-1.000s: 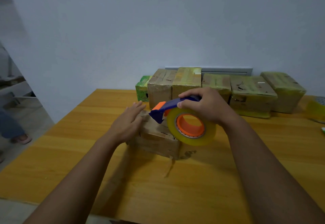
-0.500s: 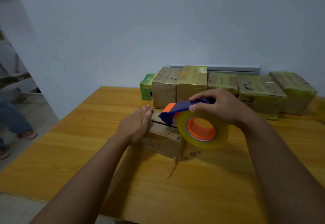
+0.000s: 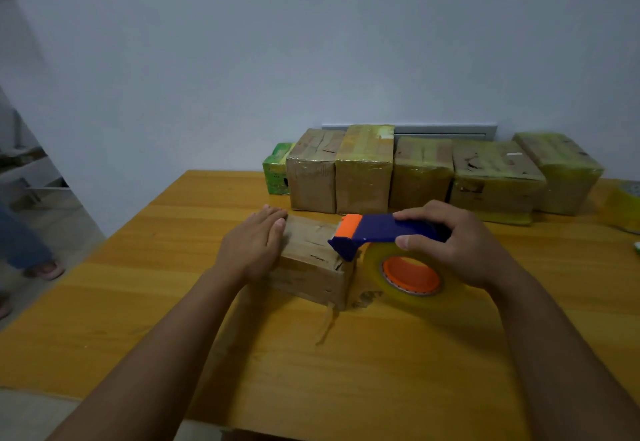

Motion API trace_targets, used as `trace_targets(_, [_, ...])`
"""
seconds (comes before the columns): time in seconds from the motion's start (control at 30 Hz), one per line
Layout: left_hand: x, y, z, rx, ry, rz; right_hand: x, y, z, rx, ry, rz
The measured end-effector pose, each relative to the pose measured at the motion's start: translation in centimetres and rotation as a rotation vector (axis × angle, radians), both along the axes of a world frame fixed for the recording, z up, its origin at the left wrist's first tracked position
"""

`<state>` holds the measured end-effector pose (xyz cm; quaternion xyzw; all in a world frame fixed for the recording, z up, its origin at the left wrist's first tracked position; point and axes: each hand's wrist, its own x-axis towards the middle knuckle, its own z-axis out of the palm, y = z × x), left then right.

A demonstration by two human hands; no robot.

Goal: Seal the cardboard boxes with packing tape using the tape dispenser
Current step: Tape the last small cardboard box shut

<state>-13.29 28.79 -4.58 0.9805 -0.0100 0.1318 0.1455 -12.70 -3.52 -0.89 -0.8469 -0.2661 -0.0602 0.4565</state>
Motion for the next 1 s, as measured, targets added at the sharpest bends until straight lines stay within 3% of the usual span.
trace_targets(0.37, [0.7,0.2,0.4,-0.003,0.030,-0.006,0.1,0.2,-2.7,0.079,0.008,-0.005])
trace_targets(0.53, [-0.2,-1.3,0.0,-0.026,-0.217,0.044,0.2,0.3,-3.3,0.120,0.014,-0.003])
trace_targets(0.77, [-3.5,-3.8,-0.2,0.247,0.052,-0.046,0.0,0.6,-4.0,0.164,0.022,-0.043])
trace_targets(1.0, [-3.0,-4.4,0.0,0.295,0.082,-0.235,-0.8,2.6,-4.3,0.168,-0.023,-0.101])
